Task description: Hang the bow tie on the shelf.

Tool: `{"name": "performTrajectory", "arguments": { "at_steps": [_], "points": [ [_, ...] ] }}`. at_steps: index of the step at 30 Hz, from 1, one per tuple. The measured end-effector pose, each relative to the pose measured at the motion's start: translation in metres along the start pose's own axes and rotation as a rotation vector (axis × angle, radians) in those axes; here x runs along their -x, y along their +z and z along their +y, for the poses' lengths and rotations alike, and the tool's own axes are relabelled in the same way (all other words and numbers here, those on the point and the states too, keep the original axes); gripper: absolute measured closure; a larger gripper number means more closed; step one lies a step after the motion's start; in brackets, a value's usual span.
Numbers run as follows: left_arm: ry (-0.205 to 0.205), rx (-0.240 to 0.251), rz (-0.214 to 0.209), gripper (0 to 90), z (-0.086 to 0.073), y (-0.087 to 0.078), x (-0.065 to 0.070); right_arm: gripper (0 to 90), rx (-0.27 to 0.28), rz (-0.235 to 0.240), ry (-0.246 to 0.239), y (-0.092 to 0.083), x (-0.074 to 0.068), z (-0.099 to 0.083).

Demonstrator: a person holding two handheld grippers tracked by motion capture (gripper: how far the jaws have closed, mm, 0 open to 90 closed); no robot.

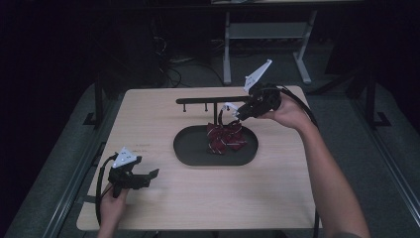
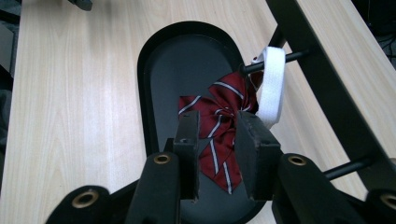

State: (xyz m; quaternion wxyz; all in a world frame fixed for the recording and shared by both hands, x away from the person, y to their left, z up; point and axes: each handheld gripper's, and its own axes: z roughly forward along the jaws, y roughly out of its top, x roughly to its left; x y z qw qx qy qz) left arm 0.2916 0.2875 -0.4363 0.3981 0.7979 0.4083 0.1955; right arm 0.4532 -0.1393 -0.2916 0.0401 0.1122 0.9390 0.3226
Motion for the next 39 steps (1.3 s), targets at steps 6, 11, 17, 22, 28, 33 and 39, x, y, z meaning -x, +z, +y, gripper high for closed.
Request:
{"name": "performTrajectory", "arguments": {
  "at_steps": [6,11,17,22,28,33,39],
  "points": [
    [-0.002,0.004,0.0,16.3,0.0,0.001,0.001,67.4,-0.004,0.009,0.01,0.001,-0.002,-0.005],
    [-0.003,0.004,-0.001,16.3,0.0,0.001,0.001,65.8,0.0,0.017,0.014,0.002,-0.005,-0.008],
    [0.005,-0.002,0.0,16.3,0.0,0.0,0.001,63.9,-0.005,0.026,0.025,0.004,-0.008,-0.013],
    [0.005,-0.003,0.0,16.3,0.0,0.0,0.001,62.8,0.013,0.025,0.024,0.002,-0.011,-0.017],
    [0.01,-0.007,0.002,16.3,0.0,0.0,0.002,61.8,0.018,0.027,0.031,-0.001,-0.015,-0.021],
    [0.012,-0.009,0.002,16.3,0.0,0.0,0.002,60.7,0.021,0.041,0.049,0.0,-0.017,-0.027],
    [0.016,-0.009,0.003,16.3,0.0,0.0,0.002,59.6,0.021,0.037,0.05,0.001,-0.021,-0.035]
  ]
}}
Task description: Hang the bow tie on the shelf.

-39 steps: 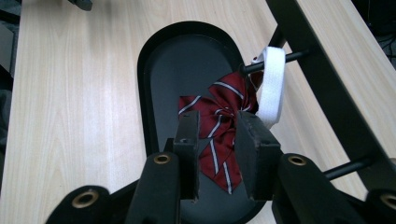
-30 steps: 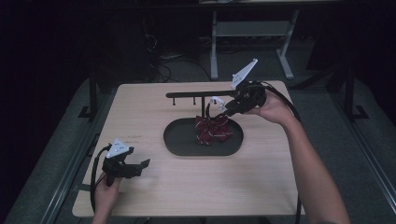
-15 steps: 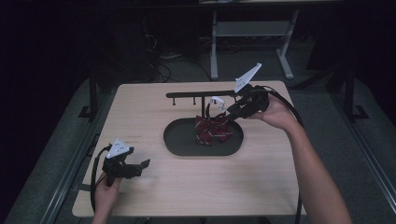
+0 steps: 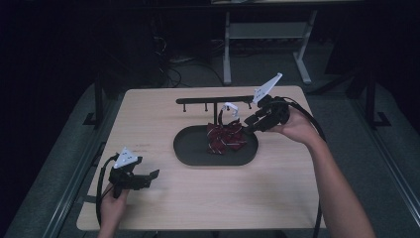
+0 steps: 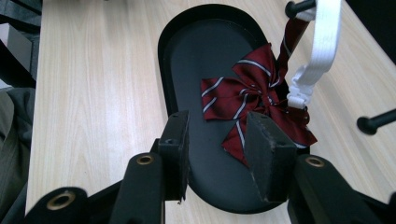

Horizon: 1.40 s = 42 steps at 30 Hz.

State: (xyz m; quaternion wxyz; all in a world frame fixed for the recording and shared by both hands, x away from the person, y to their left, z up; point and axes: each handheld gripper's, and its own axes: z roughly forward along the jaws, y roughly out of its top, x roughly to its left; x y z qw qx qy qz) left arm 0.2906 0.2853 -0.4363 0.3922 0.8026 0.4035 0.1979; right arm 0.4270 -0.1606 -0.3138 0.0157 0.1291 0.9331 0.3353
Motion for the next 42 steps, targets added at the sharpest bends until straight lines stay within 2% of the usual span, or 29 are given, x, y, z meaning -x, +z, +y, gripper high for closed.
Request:
{"name": "performTrajectory", "arguments": {
  "at_steps": [15,26,42],
  "points": [
    [-0.005,-0.001,0.004,16.3,-0.001,0.0,0.001,54.9,0.03,-0.01,0.037,-0.007,-0.01,-0.024],
    [-0.001,-0.004,0.003,16.3,-0.001,0.0,0.0,49.4,0.041,-0.012,0.048,-0.003,-0.015,-0.035],
    [-0.003,-0.003,0.004,16.3,-0.001,0.0,0.001,44.8,0.036,0.0,0.095,0.0,-0.024,-0.058]
  ]
}}
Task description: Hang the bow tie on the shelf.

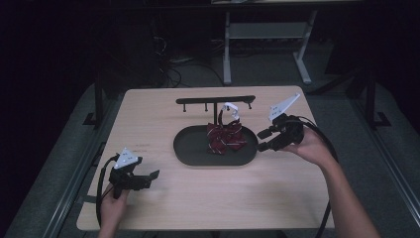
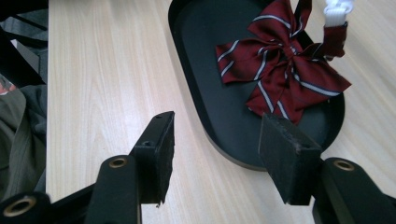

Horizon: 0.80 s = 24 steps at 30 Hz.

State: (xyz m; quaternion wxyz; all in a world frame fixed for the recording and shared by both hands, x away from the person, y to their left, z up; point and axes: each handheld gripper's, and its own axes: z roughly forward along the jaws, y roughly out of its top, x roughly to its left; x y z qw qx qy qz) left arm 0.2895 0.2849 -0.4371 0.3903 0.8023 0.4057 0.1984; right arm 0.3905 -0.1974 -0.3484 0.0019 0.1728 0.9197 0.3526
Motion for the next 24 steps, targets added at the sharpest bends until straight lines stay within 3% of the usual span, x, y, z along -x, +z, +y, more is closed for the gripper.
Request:
{"name": "performTrajectory", "arguments": {
  "at_steps": [24],
  "points": [
    [0.003,-0.002,0.0,16.3,0.0,0.0,0.0,42.4,-0.011,0.0,0.049,0.003,-0.009,-0.035]
  ]
}}
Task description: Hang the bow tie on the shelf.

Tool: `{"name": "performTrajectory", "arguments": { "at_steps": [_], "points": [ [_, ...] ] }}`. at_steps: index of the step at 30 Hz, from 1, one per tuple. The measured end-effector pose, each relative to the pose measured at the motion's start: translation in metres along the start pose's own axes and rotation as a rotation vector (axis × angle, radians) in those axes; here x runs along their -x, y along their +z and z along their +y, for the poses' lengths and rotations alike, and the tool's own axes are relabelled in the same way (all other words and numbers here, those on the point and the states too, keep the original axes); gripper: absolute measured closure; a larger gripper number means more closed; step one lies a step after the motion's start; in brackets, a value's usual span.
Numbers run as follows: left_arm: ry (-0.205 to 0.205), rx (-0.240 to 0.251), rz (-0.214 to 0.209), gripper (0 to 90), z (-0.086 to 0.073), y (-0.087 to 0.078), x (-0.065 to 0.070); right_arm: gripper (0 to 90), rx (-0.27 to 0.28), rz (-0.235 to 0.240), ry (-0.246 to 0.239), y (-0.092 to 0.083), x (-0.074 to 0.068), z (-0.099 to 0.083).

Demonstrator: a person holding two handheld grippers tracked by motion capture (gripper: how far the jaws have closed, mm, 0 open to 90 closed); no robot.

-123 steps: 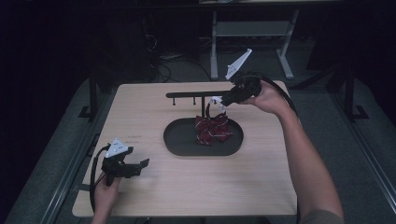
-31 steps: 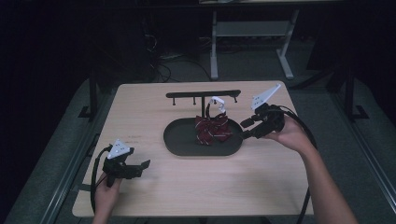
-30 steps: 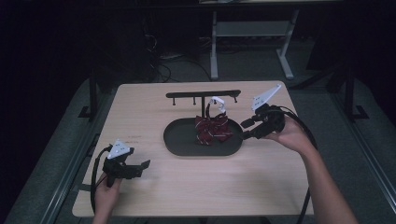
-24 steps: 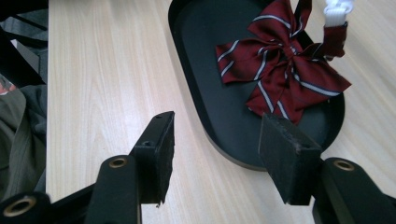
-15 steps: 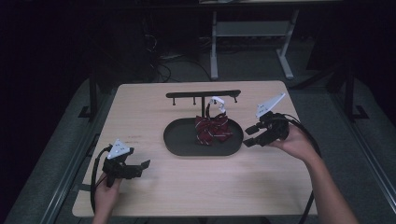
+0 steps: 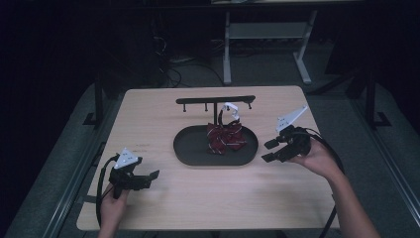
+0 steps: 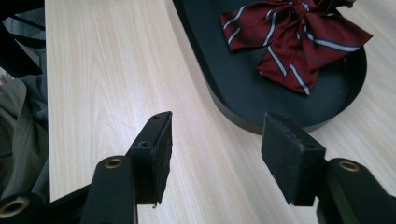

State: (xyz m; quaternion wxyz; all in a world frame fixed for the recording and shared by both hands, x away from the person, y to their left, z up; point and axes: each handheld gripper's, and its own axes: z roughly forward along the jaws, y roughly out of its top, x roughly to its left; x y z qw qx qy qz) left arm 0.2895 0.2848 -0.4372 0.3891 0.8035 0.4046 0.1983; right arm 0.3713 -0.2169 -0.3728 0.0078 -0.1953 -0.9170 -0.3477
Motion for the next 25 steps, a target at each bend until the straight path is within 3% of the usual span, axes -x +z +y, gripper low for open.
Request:
{"name": "performTrajectory", "arguments": {
  "at_steps": [8,17,25],
  "points": [
    [0.001,-0.001,0.0,16.3,0.0,0.0,0.0,42.5,-0.004,-0.002,0.002,-0.001,-0.006,-0.01],
    [0.005,-0.003,0.0,16.3,0.0,0.001,0.0,42.5,0.007,0.01,0.04,0.003,-0.012,-0.029],
    [0.007,-0.003,-0.002,16.3,0.001,0.002,0.0,42.2,0.017,0.008,0.062,0.005,-0.026,-0.051]
  ]
}}
